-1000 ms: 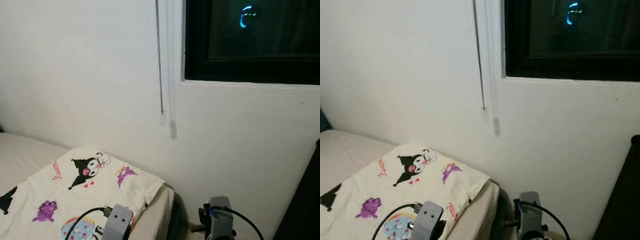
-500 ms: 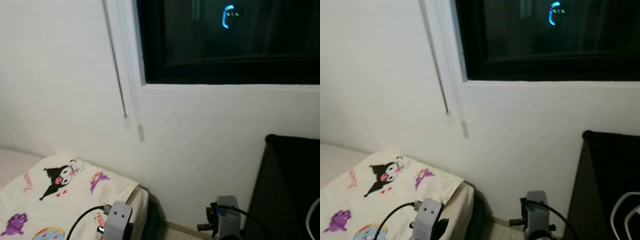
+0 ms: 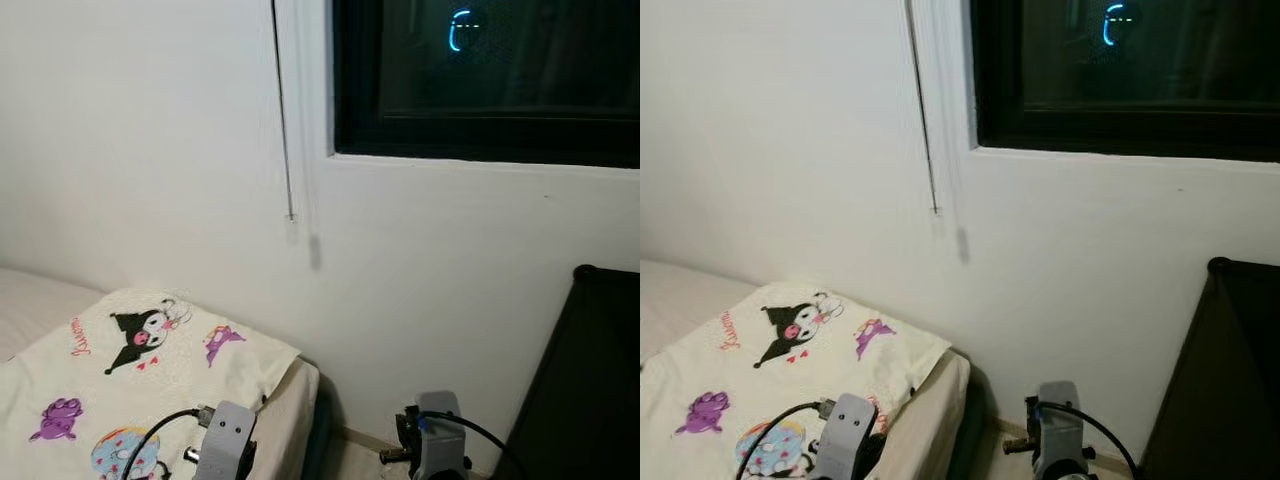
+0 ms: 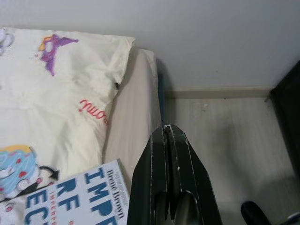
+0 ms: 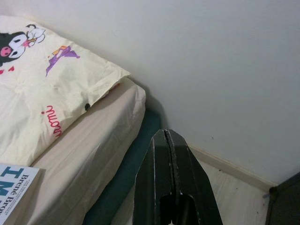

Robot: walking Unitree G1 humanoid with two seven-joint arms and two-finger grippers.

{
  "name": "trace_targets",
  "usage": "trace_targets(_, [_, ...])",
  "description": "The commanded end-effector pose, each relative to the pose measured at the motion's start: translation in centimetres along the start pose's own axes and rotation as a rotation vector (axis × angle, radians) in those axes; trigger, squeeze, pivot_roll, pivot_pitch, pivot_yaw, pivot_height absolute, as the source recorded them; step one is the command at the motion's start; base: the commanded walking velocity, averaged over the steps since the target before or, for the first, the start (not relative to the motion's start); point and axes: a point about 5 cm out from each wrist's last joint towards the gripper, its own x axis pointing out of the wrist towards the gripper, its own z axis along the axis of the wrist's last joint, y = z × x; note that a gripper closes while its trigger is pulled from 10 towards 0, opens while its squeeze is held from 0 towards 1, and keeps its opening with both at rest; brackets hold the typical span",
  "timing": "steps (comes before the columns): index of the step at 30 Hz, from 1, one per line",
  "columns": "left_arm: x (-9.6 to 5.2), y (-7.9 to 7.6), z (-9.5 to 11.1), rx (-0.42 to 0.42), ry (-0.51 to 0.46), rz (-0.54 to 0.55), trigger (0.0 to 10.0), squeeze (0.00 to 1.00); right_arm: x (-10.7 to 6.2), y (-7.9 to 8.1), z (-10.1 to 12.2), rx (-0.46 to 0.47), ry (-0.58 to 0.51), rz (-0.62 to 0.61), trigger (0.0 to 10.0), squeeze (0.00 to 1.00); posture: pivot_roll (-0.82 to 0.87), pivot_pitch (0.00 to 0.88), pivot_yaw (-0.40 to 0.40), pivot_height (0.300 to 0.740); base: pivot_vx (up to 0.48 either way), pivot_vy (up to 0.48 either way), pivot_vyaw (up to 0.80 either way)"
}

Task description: Clean up the room

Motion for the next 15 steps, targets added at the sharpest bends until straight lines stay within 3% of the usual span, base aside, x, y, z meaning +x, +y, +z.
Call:
trace_targets(1, [-0.25,0.10,-0.42,0.013,0.018,0.001,10.0,0.00,-0.09,0.40,-0.29,-0.007,0.016,0.014,10.0,0.00,-0.10,0.123,0.062,0.740,0.000,0.000,0.80])
trace_targets(15, [-0.47,-0.35,-0.42,-0.013,0.011,-0.022,10.0,0.00,-0.12,0.44,-0.28,-0.002,0.013,0.018,10.0,0.00,-0.10,0.111,0.061,0.740,0.000,0.000,0.80])
